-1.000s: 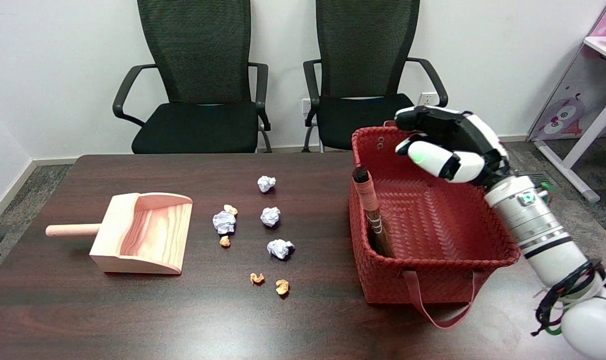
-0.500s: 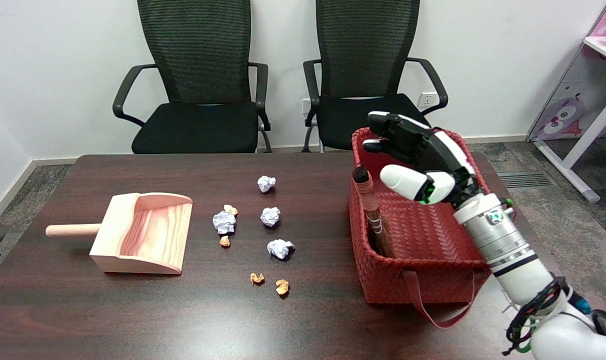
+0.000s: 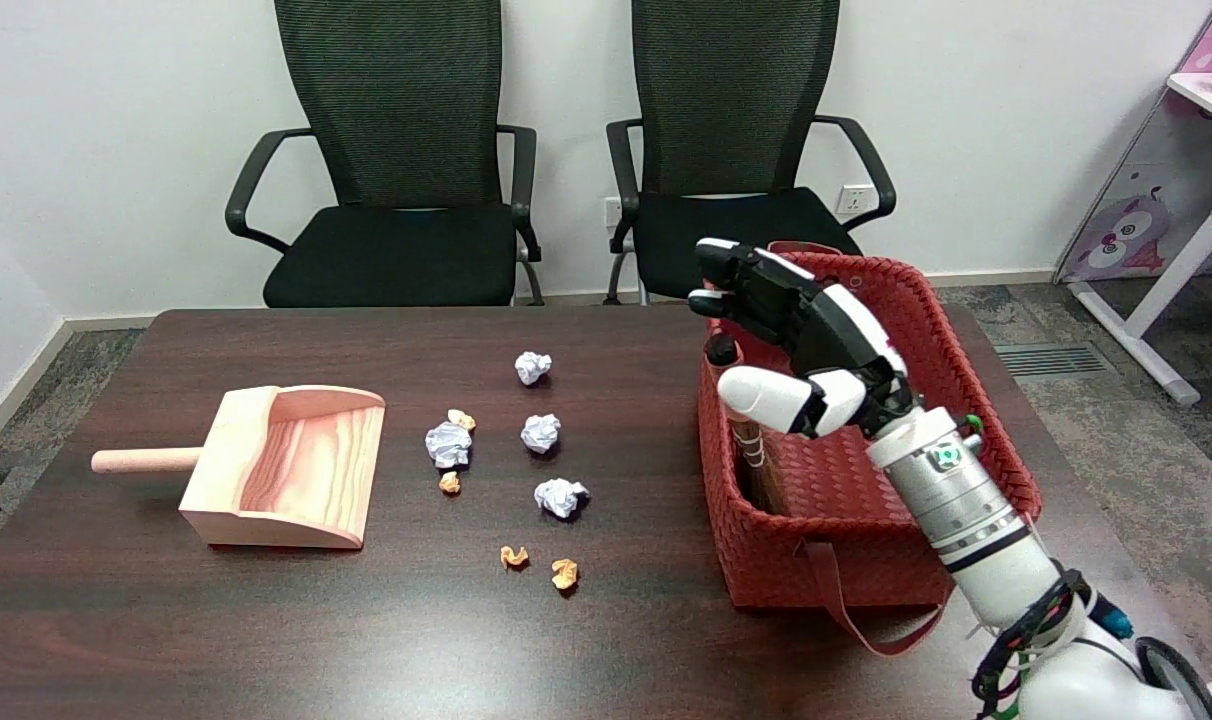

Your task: Pick up the broom by its handle.

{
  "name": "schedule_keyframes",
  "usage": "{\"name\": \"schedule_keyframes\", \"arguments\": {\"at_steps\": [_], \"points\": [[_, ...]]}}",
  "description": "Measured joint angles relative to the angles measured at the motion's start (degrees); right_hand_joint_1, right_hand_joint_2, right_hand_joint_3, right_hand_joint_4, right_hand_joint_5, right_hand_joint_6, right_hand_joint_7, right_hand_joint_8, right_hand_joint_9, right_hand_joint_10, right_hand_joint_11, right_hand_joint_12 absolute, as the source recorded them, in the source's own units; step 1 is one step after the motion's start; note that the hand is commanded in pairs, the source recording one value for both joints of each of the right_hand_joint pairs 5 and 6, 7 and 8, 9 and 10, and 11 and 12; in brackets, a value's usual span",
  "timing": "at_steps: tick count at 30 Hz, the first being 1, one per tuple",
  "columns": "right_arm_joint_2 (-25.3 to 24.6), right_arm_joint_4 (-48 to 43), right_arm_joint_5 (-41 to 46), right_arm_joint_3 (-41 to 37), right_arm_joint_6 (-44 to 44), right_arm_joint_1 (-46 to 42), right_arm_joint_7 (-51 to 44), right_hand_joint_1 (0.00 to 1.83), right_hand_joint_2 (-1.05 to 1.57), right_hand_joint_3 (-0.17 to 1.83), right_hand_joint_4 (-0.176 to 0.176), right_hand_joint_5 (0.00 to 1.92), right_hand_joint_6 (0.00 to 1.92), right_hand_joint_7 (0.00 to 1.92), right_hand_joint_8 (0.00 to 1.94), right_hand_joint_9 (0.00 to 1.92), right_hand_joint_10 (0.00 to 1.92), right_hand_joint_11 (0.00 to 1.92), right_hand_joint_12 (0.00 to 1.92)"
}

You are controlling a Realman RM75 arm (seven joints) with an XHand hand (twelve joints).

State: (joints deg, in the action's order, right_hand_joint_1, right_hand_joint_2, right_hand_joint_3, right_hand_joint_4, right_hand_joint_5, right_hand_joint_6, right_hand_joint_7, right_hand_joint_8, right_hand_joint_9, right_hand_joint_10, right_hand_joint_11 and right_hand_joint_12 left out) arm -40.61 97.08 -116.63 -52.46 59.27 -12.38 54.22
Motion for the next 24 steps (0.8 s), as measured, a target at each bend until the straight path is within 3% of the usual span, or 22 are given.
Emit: {"name": "schedule_keyframes", "arguments": {"at_steps": [24], "points": [[-2.6, -2.4, -2.7, 0.9, -3.1, 1.7, -0.8, 0.92, 0.17, 0.78, -0.169, 0.27, 0.27, 0.27, 0.27, 0.29, 0.29, 0.46, 0.46]]}}
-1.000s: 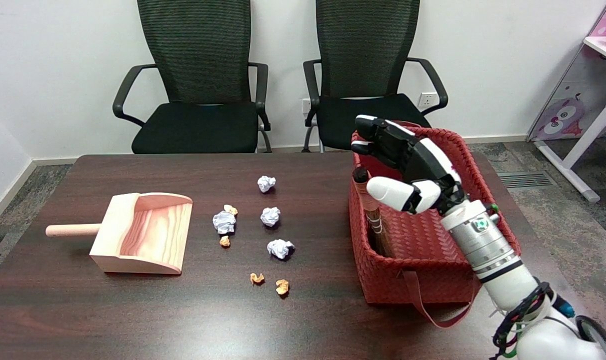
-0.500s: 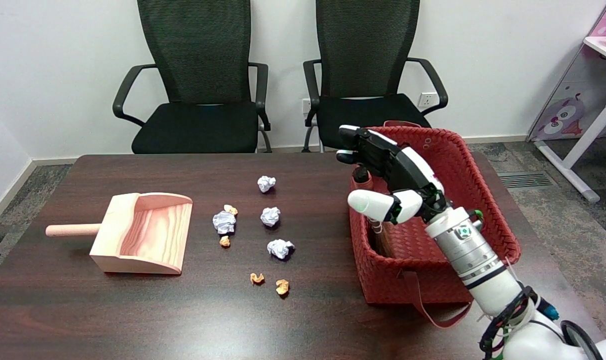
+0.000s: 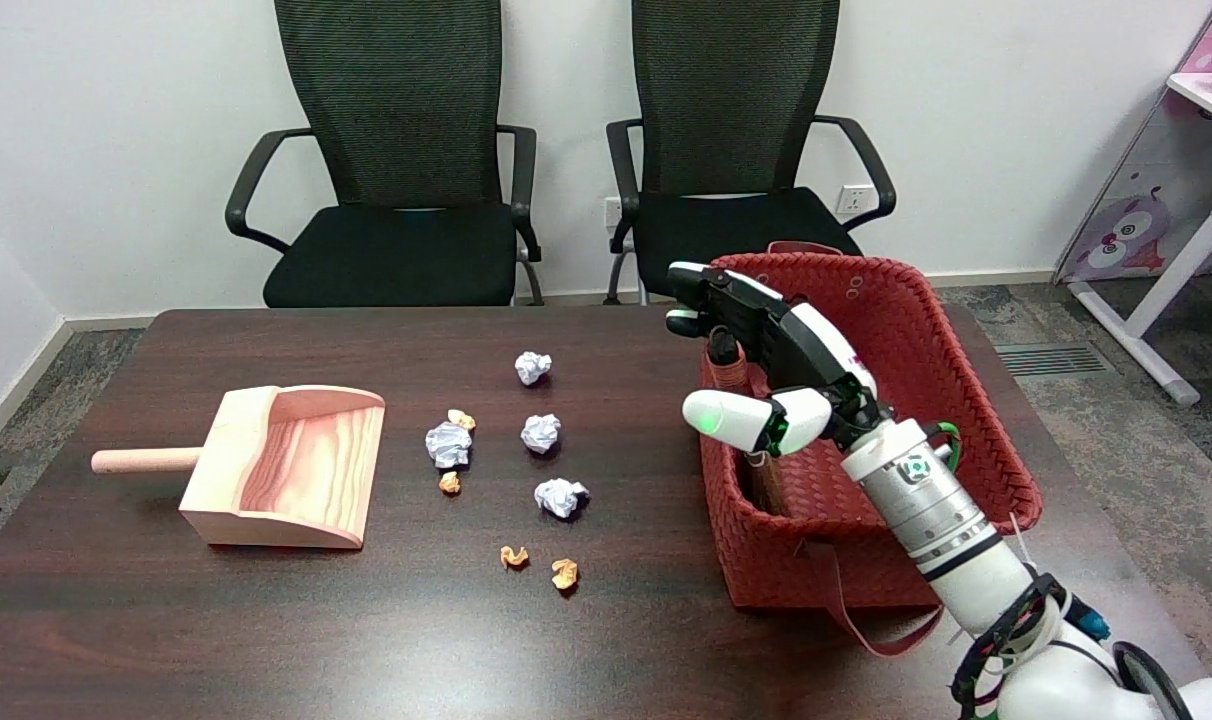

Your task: Pick up the broom by its handle.

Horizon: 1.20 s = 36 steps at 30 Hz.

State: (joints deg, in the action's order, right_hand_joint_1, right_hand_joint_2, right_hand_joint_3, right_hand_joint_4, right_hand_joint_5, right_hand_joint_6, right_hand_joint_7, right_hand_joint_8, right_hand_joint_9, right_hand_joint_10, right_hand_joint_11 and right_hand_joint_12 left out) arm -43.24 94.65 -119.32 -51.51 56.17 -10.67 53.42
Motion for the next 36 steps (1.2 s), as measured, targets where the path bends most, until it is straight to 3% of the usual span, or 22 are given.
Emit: {"name": "schedule_keyframes", "arguments": {"at_steps": [14, 18, 26, 36], "points": [[-0.3, -1.1, -0.1, 0.0, -1.9, 0.4, -0.1, 0.95, 0.19, 0.79, -0.176, 0.31, 0.31, 0.31, 0.31, 0.34, 0.34, 0.52, 0.52], [-0.3, -1.3, -0.1, 0.0, -2.3, 0.4, -0.1, 0.95, 0.21, 0.79, -0.176, 0.42, 0.42, 0.42, 0.42, 0.39, 0.39, 0.58, 0.58], [-0.4, -1.5, 0.0, -0.1, -2.9, 0.5, -0.1, 0.96, 0.27, 0.78, -0.176, 0.7, 0.7, 0.7, 0.7, 0.77, 0.77, 1.05, 1.05], [-0.4, -1.7, 0.0, -0.4, -3.3, 0.6, -0.2, 0.94, 0.27, 0.8, -0.176, 0.76, 0.76, 0.76, 0.76, 0.89, 0.89, 1.14, 1.14]]}}
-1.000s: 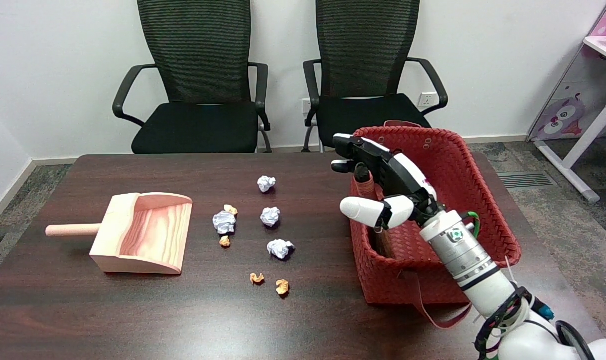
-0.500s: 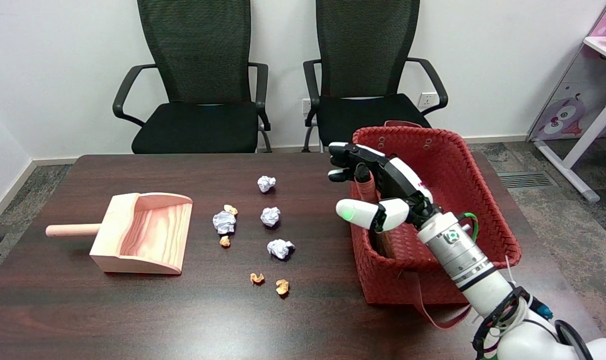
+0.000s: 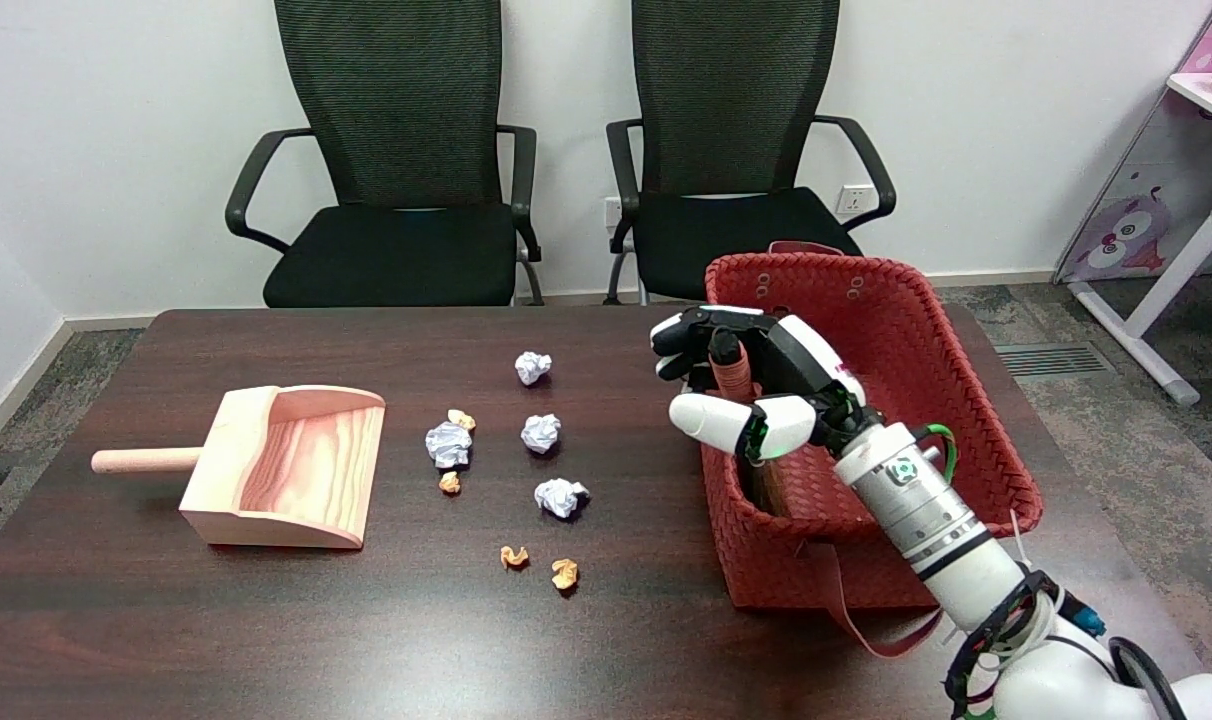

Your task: Pick up the broom by its handle.

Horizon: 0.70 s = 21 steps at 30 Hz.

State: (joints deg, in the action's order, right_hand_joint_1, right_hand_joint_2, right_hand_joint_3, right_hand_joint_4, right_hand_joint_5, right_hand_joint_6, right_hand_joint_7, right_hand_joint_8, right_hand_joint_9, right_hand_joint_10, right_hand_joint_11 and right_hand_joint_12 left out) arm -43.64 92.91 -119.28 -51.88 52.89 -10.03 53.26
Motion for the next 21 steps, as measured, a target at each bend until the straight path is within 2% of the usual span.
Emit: {"name": "schedule_keyframes", "arguments": {"at_steps": [8, 10, 11, 12, 13, 15, 16, 17, 21], "points": [[0.0, -0.3, 0.0, -0.1, -0.2, 0.2, 0.0, 0.98, 0.31, 0.77, -0.176, 0.95, 0.95, 0.95, 0.95, 1.28, 1.28, 1.3, 1.3], [0.0, -0.3, 0.0, -0.1, -0.3, 0.2, 0.0, 0.97, 0.31, 0.77, -0.131, 1.03, 1.03, 1.03, 1.03, 1.32, 1.32, 1.33, 1.33], [0.0, -0.4, 0.0, -0.2, -0.4, 0.3, 0.0, 0.97, 0.32, 0.77, -0.096, 1.05, 1.05, 1.05, 1.05, 1.33, 1.33, 1.34, 1.34], [0.0, -0.4, 0.0, -0.2, -0.5, 0.3, 0.0, 0.97, 0.32, 0.77, -0.039, 1.08, 1.08, 1.08, 1.08, 1.34, 1.34, 1.35, 1.35], [0.0, -0.4, 0.0, -0.2, -0.5, 0.3, 0.0, 0.97, 0.32, 0.78, -0.005, 1.09, 1.09, 1.09, 1.09, 1.34, 1.34, 1.35, 1.35], [0.0, -0.5, 0.1, -0.2, -0.6, 0.4, 0.0, 0.97, 0.32, 0.78, 0.005, 1.11, 1.11, 1.11, 1.11, 1.35, 1.35, 1.36, 1.36], [0.0, -0.5, 0.1, -0.2, -0.6, 0.4, 0.0, 0.97, 0.33, 0.77, 0.059, 1.14, 1.14, 1.14, 1.14, 1.38, 1.38, 1.37, 1.37], [0.0, -0.5, 0.1, -0.2, -0.7, 0.5, 0.0, 0.96, 0.35, 0.77, 0.176, 1.19, 1.19, 1.19, 1.19, 1.42, 1.42, 1.39, 1.39], [0.1, -0.6, 0.1, -0.2, -0.9, 0.7, 0.0, 0.93, 0.47, 0.74, 0.176, 1.49, 1.49, 1.49, 1.49, 1.55, 1.55, 1.43, 1.43]]}}
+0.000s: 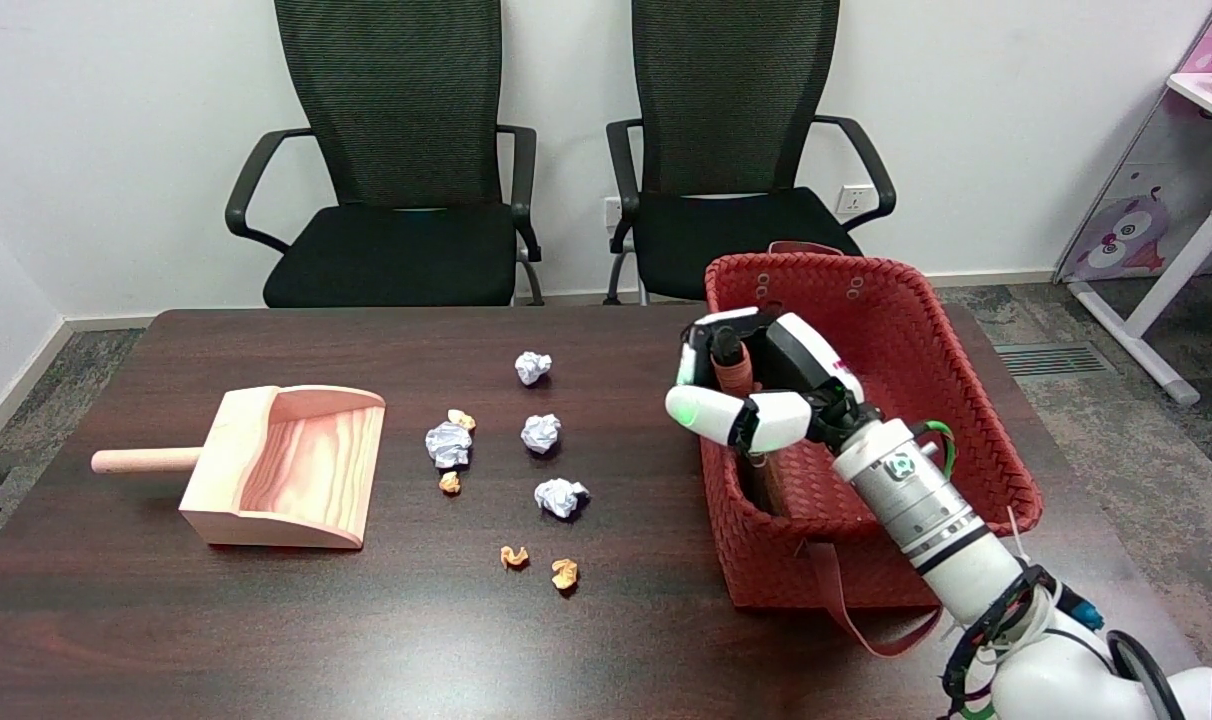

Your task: Pick up the broom by its handle.

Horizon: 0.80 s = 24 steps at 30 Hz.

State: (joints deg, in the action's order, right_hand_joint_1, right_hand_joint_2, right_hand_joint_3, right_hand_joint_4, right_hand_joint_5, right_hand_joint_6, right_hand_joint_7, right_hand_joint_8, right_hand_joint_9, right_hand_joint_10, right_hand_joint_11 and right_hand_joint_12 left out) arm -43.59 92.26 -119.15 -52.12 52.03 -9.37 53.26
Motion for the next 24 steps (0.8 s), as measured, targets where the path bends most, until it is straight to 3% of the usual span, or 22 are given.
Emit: {"name": "schedule_keyframes", "arguments": {"at_steps": [7, 18, 22, 24], "points": [[0.0, -0.2, 0.1, -0.1, -0.3, 0.3, 0.0, 0.94, 0.51, 0.73, 0.176, 1.59, 1.59, 1.59, 1.59, 1.62, 1.62, 1.49, 1.49], [-0.1, -0.4, 0.4, -0.3, -0.6, 0.6, 0.0, 0.9, 0.59, 0.76, 0.176, 1.68, 1.68, 1.68, 1.68, 1.9, 1.9, 1.68, 1.68], [-0.1, -0.4, 0.6, -0.5, -0.8, 0.8, 0.0, 0.89, 0.67, 0.75, 0.176, 1.85, 1.85, 1.85, 1.85, 1.92, 1.92, 1.91, 1.91], [-0.1, -0.4, 0.6, -0.5, -0.8, 1.0, 0.0, 0.89, 0.78, 0.75, 0.176, 1.92, 1.92, 1.92, 1.92, 1.92, 1.92, 1.92, 1.92]]}}
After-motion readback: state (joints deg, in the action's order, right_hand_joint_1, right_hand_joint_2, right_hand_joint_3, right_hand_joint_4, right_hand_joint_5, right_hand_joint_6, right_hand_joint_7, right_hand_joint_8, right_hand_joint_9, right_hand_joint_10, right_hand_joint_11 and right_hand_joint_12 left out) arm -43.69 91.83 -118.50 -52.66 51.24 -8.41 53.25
